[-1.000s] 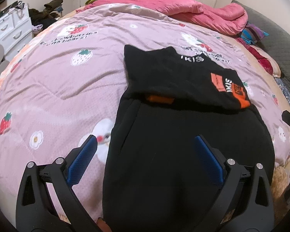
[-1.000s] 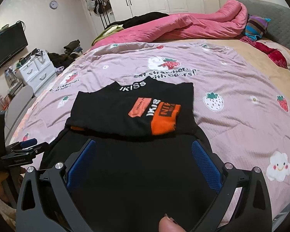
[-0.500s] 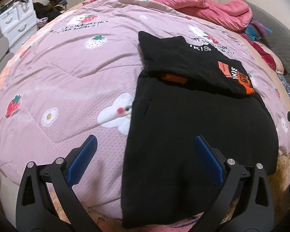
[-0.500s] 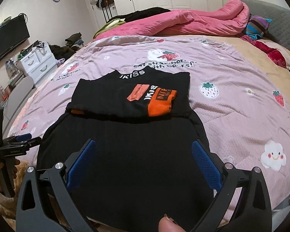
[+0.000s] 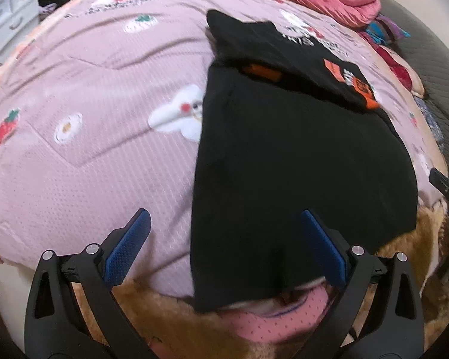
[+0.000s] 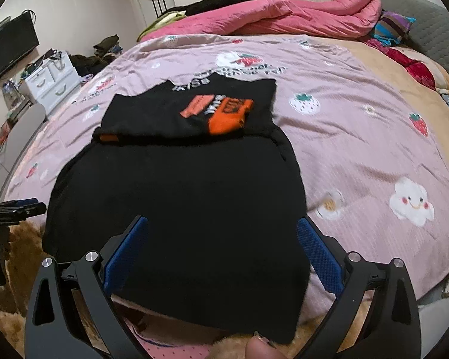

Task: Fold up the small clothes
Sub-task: 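Close both tools on the hem of the sweater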

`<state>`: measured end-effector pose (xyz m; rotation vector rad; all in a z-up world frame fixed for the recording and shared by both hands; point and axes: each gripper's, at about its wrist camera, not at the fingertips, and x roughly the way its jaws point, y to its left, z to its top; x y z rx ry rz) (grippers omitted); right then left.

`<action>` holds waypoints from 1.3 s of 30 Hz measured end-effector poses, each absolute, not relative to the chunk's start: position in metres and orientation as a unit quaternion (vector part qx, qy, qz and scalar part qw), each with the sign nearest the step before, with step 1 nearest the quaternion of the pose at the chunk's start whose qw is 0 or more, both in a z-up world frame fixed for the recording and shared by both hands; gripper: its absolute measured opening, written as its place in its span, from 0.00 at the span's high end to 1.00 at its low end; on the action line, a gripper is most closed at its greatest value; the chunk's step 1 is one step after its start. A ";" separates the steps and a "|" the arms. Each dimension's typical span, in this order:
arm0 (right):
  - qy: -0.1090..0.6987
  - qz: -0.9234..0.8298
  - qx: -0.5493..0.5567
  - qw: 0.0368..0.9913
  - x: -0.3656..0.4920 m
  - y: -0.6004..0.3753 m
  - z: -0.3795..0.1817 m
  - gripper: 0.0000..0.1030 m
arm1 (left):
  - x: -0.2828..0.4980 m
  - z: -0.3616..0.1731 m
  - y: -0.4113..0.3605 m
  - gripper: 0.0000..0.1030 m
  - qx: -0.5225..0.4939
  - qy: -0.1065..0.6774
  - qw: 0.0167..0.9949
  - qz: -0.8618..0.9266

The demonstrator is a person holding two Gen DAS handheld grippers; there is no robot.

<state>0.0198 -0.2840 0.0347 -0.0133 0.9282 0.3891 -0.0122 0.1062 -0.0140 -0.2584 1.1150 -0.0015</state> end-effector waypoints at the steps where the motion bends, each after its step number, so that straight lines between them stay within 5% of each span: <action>1: 0.445 0.184 -0.005 0.876 0.018 -0.287 0.034 0.04 | -0.014 -0.015 0.105 0.15 -0.119 0.532 0.839 -0.005; 7: 0.452 0.169 0.010 0.876 0.013 -0.307 0.032 0.04 | -0.019 -0.021 0.103 0.47 -0.124 0.557 0.820 -0.032; 28: 0.545 0.216 0.013 0.810 -0.001 -0.334 -0.001 0.05 | -0.014 -0.058 0.091 0.42 -0.132 0.598 0.789 -0.048; 31: 0.559 0.226 0.016 0.798 -0.001 -0.331 -0.009 0.29 | -0.016 -0.058 0.091 0.41 -0.131 0.596 0.790 -0.049; 36: 0.566 0.212 -0.033 0.796 -0.002 -0.320 -0.025 0.47 | -0.016 -0.058 0.092 0.40 -0.136 0.595 0.790 -0.050; 38: 0.562 0.211 -0.040 0.799 -0.003 -0.319 -0.025 0.70 | -0.017 -0.057 0.093 0.40 -0.136 0.595 0.790 -0.050; 39: 0.559 0.212 -0.042 0.800 -0.003 -0.320 -0.024 0.74 | -0.017 -0.057 0.093 0.39 -0.135 0.595 0.790 -0.050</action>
